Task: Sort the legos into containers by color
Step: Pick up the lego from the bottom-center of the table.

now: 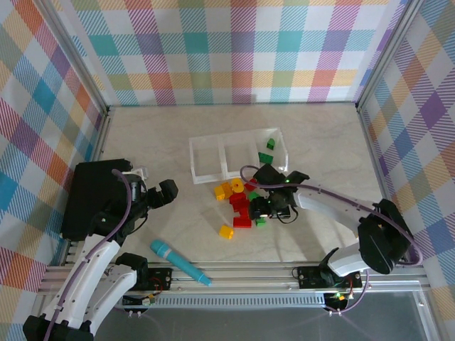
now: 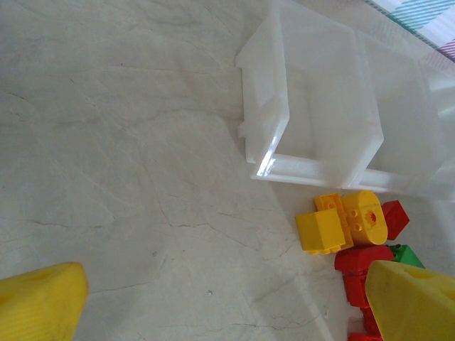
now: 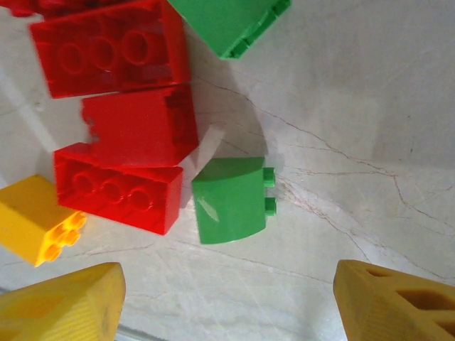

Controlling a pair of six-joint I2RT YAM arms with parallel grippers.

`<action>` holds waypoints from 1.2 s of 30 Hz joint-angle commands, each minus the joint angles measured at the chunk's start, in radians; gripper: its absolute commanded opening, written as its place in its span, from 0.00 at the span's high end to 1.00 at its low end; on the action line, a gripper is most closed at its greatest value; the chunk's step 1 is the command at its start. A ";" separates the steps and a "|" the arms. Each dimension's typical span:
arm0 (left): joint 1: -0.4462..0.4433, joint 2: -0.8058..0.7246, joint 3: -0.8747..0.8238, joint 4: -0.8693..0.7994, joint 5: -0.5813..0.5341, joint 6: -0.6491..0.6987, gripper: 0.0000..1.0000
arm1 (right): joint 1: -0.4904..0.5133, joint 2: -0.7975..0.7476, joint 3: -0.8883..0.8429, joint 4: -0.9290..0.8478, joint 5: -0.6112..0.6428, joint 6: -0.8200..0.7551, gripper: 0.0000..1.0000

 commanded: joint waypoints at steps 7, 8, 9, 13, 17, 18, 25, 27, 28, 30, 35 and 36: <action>-0.009 -0.027 -0.015 0.013 -0.006 0.004 0.00 | 0.036 0.118 0.031 -0.009 0.058 0.006 0.38; -0.010 -0.029 -0.015 0.015 -0.006 0.004 0.00 | 0.038 0.132 0.038 -0.011 0.062 0.002 0.38; -0.009 -0.031 -0.015 0.015 -0.006 0.005 0.00 | 0.040 0.143 0.042 -0.012 0.067 0.000 0.38; -0.009 -0.031 -0.015 0.011 -0.007 0.004 0.00 | 0.041 0.183 0.054 -0.008 0.081 -0.011 0.38; -0.009 -0.030 -0.015 0.016 -0.008 0.004 0.01 | 0.043 0.210 0.059 0.004 0.087 -0.017 0.38; -0.008 -0.028 -0.015 0.015 -0.008 0.004 0.00 | 0.043 0.218 0.060 0.005 0.092 -0.019 0.38; -0.009 -0.017 -0.014 0.020 -0.006 0.006 0.00 | 0.043 0.275 0.066 0.026 0.112 -0.034 0.50; -0.009 -0.014 -0.012 0.021 -0.005 0.007 0.00 | 0.043 0.291 0.068 0.033 0.114 -0.039 0.54; -0.009 -0.013 -0.011 0.021 -0.005 0.008 0.00 | 0.043 0.301 0.070 0.034 0.117 -0.041 0.56; -0.009 -0.009 -0.009 0.019 -0.004 0.008 0.00 | 0.043 0.312 0.073 0.032 0.123 -0.044 0.58; -0.009 -0.008 -0.011 0.019 -0.005 0.009 0.00 | 0.043 0.294 0.080 0.006 0.144 -0.052 0.66; -0.009 -0.008 -0.011 0.019 -0.007 0.009 0.00 | 0.043 0.284 0.083 -0.005 0.152 -0.055 0.67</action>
